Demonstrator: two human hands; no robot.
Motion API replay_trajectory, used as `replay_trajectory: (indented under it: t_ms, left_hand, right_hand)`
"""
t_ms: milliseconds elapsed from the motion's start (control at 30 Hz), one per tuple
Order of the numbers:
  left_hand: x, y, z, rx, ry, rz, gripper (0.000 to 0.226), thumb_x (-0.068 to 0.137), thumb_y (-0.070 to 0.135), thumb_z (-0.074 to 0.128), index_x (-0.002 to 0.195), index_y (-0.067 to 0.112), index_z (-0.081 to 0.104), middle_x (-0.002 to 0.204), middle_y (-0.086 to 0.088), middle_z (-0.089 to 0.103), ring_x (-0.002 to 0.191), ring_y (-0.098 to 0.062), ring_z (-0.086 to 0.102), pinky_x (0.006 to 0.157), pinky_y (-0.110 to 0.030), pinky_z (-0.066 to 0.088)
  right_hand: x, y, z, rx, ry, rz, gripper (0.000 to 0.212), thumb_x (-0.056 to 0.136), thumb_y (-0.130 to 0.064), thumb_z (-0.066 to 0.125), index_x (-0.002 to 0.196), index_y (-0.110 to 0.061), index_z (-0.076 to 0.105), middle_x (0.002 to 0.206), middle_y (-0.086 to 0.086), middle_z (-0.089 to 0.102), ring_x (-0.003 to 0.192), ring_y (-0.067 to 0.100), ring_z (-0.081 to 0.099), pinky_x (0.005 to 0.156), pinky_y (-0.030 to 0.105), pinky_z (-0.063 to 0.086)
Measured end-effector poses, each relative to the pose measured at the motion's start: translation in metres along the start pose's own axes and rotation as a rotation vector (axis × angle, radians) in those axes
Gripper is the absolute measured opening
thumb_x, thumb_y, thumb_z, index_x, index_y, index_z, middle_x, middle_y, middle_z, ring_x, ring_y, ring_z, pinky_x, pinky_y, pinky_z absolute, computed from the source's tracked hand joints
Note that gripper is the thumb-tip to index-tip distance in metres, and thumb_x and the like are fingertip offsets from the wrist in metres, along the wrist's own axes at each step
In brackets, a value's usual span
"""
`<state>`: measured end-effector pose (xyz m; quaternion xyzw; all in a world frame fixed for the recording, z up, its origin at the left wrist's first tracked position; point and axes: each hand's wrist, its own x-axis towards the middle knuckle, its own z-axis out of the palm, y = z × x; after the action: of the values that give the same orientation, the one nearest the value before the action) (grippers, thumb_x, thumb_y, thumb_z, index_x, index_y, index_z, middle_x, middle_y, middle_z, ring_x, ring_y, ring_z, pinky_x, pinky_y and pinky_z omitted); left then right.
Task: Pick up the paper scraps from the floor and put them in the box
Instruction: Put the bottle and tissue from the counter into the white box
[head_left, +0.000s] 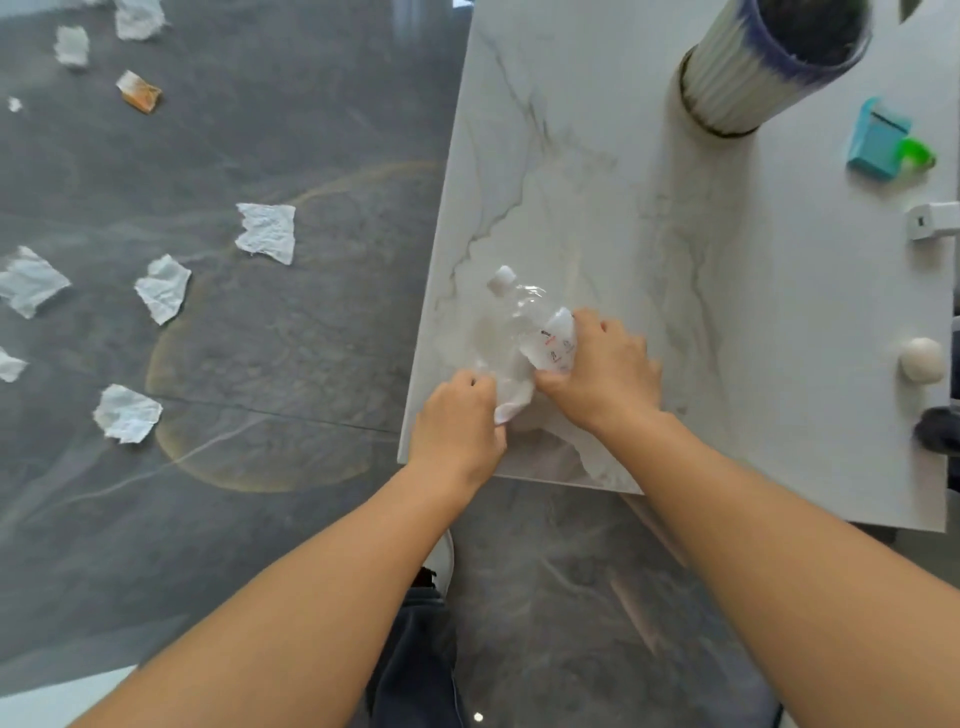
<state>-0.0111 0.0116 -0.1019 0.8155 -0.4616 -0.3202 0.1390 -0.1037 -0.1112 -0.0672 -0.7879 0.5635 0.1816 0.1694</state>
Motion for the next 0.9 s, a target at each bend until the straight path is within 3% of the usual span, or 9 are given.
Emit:
replay_trajectory:
  t_ms: [133, 333, 600, 800, 900]
  left_hand:
    - [-0.045, -0.059, -0.024, 0.009, 0.072, -0.210, 0.016, 0.084, 0.018, 0.054, 0.092, 0.005, 0.058, 0.098, -0.017, 0.058, 0.089, -0.041, 0.057, 0.069, -0.043, 0.044]
    - [-0.149, -0.184, -0.064, 0.008, 0.183, -0.524, 0.017, 0.080, 0.010, 0.052, 0.093, 0.003, 0.061, 0.097, -0.019, 0.059, 0.089, -0.041, 0.058, 0.071, -0.040, 0.044]
    - [-0.415, -0.365, -0.093, -0.075, 0.286, -0.707, 0.016, 0.077, 0.010, 0.055, 0.089, 0.004, 0.062, 0.093, -0.019, 0.062, 0.087, -0.041, 0.059, 0.066, -0.038, 0.042]
    - [-0.616, -0.467, -0.084, -0.099, 0.285, -1.057, 0.017, 0.076, 0.015, 0.057, 0.091, 0.008, 0.063, 0.095, -0.019, 0.062, 0.087, -0.042, 0.060, 0.071, -0.041, 0.049]
    - [-0.668, -0.495, -0.066, -0.179, 0.281, -1.134, 0.017, 0.075, 0.013, 0.057, 0.090, 0.007, 0.063, 0.093, -0.017, 0.061, 0.084, -0.040, 0.059, 0.069, -0.041, 0.051]
  right_hand:
    - [-0.043, -0.020, 0.013, 0.273, -0.156, 0.109, 0.056, 0.067, -0.052, 0.066, 0.108, -0.018, 0.048, 0.105, 0.006, 0.059, 0.095, 0.030, 0.058, 0.080, 0.045, 0.053]
    - [-0.138, -0.111, 0.075, 0.269, -0.311, -0.015, 0.059, 0.062, -0.052, 0.069, 0.105, -0.018, 0.050, 0.104, 0.003, 0.063, 0.094, 0.026, 0.061, 0.078, 0.038, 0.052]
    - [-0.358, -0.282, 0.205, 0.336, -0.496, -0.045, 0.059, 0.061, -0.052, 0.070, 0.106, -0.017, 0.052, 0.101, 0.000, 0.062, 0.087, 0.022, 0.057, 0.071, 0.031, 0.047]
    - [-0.521, -0.374, 0.302, 0.314, -0.660, -0.179, 0.064, 0.059, -0.050, 0.071, 0.111, -0.016, 0.056, 0.107, 0.005, 0.066, 0.097, 0.025, 0.064, 0.085, 0.038, 0.055]
    - [-0.570, -0.399, 0.346, 0.268, -0.687, -0.233, 0.065, 0.061, -0.050, 0.074, 0.110, -0.016, 0.049, 0.105, 0.002, 0.061, 0.092, 0.024, 0.061, 0.078, 0.034, 0.052]
